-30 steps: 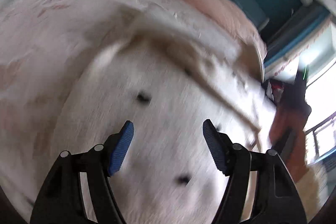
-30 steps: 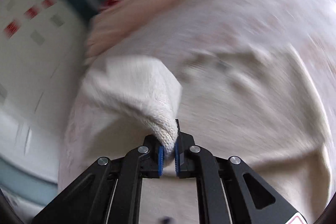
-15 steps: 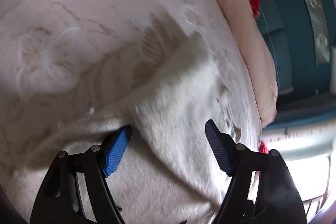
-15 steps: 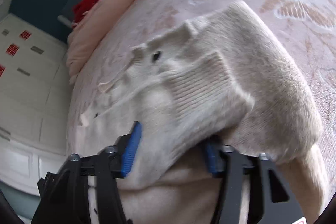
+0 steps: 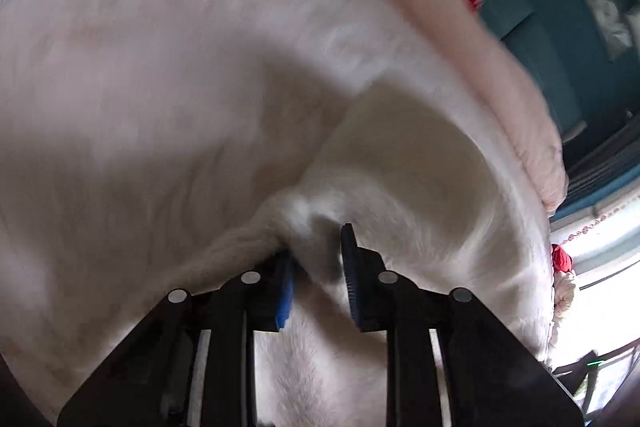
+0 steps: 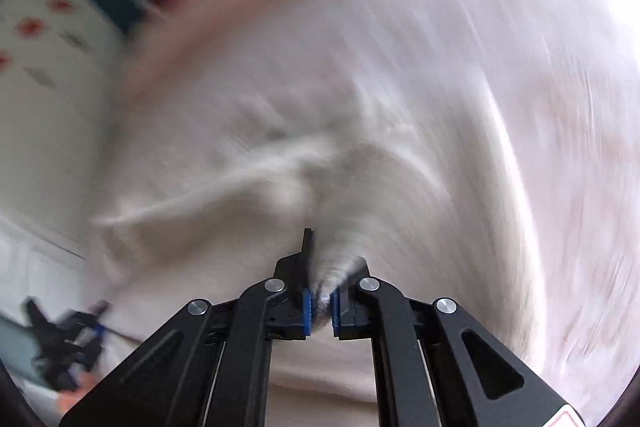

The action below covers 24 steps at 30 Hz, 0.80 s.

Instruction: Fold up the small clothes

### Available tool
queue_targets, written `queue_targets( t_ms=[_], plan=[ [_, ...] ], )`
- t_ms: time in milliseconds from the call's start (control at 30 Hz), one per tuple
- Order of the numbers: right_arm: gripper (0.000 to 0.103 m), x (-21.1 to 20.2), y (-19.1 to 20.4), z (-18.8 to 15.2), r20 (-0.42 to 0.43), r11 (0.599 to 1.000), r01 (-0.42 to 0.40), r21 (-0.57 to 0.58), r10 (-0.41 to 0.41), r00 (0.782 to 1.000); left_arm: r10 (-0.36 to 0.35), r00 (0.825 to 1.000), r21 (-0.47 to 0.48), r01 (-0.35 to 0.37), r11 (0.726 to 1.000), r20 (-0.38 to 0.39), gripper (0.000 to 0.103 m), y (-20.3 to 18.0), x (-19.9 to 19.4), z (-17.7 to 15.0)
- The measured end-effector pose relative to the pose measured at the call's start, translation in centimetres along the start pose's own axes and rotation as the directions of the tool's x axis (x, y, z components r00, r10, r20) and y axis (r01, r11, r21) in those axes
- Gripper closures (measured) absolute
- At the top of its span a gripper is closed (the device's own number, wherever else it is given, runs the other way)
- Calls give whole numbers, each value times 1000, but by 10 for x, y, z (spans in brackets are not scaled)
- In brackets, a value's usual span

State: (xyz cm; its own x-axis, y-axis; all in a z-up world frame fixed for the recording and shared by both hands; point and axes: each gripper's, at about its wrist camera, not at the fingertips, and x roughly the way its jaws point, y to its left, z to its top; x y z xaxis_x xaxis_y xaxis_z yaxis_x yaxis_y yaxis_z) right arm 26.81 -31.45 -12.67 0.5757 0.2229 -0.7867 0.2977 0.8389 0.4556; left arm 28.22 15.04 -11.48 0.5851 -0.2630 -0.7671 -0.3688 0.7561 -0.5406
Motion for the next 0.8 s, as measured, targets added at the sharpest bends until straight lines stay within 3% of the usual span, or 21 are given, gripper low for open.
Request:
queue_targets(
  t_ms=[167,233,300,400,500,567,600,633,700,767,800],
  plan=[
    [97,-39,10,5,137,992,-123,-20,124,983,6,1000,44,-8,999,26,83,2,-3,-3],
    [97,-28,4,1,114,996,-85,-9,85,990,16,999,56,-18,998,30,82,0,-2,-5],
    [99,0,-15,-9,15,999,-31,22,31,999,27,999,71,-30,997,39,82,-4,0,-5],
    [92,-14,-18,-19,67,999,-44,12,43,997,31,998,98,-36,995,52,82,-3,3,-6],
    [76,-39,-20,-31,109,999,30,11,-31,994,35,998,135,-42,990,55,82,1,-1,-8],
    [67,-65,-18,-44,181,993,119,-5,-116,977,35,998,146,-43,988,54,79,-2,-13,-11],
    [68,-72,-16,-45,203,992,121,-21,-114,973,26,997,165,-37,986,68,78,-6,-26,-13],
    [71,-77,-12,-46,209,994,102,-42,-92,974,21,996,182,-37,983,90,73,-9,-36,-15],
    [89,-78,6,-41,191,993,45,-105,-25,981,10,978,232,-59,971,210,57,-27,-66,-16],
    [94,-70,34,-27,156,986,-8,-167,35,987,2,968,259,-69,963,252,32,-47,-72,-11],
    [94,-59,56,-20,149,980,-37,-193,67,987,-6,970,279,-64,958,242,30,-59,-66,-7]
  ],
)
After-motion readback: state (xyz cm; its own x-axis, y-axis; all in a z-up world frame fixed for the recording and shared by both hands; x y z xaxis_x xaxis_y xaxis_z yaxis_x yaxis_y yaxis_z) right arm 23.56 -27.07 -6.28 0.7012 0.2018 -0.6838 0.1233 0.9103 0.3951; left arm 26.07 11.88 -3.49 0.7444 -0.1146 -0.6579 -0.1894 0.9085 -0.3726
